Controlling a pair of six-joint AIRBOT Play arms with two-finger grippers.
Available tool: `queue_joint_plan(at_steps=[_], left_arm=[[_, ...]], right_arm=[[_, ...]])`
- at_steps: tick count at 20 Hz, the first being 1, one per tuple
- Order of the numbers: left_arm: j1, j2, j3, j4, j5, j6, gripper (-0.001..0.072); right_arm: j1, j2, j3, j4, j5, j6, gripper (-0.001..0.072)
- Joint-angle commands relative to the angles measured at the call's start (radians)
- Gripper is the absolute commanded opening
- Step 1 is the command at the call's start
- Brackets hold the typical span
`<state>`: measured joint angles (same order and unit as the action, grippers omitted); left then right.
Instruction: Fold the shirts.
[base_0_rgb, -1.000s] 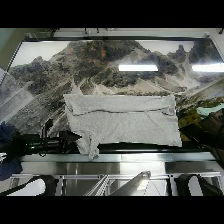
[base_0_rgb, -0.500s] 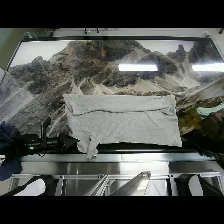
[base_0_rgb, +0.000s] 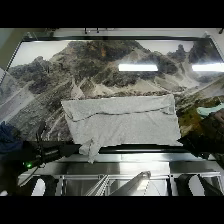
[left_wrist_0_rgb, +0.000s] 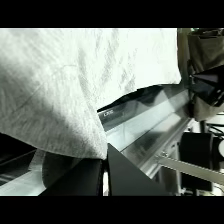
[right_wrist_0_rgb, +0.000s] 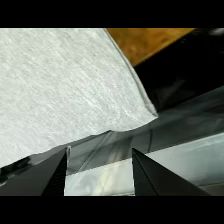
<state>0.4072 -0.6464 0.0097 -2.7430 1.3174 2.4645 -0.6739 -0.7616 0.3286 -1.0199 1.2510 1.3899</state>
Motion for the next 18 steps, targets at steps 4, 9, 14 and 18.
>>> queue_joint_plan(at_steps=[4, 9, 14, 18], left_arm=[[-0.087, 0.457, -0.080, 0.033, -0.044, -0.237, 0.0016], [-0.159, 0.579, -0.081, 0.053, -0.055, -0.317, 0.0017], [-0.168, 0.631, -0.081, 0.052, -0.019, -0.337, 0.0018], [-0.167, 0.637, -0.081, 0.052, -0.010, -0.346, 0.0018]], right_arm=[[-0.080, -0.046, 0.001, -0.040, -0.100, 0.004, 0.0447], [-0.179, -0.249, 0.001, 0.113, -0.111, -0.190, 0.0447], [-0.189, -0.457, 0.002, 0.269, -0.071, -0.369, 0.0445], [-0.189, -0.582, 0.002, 0.465, 0.048, -0.558, 0.0073]])
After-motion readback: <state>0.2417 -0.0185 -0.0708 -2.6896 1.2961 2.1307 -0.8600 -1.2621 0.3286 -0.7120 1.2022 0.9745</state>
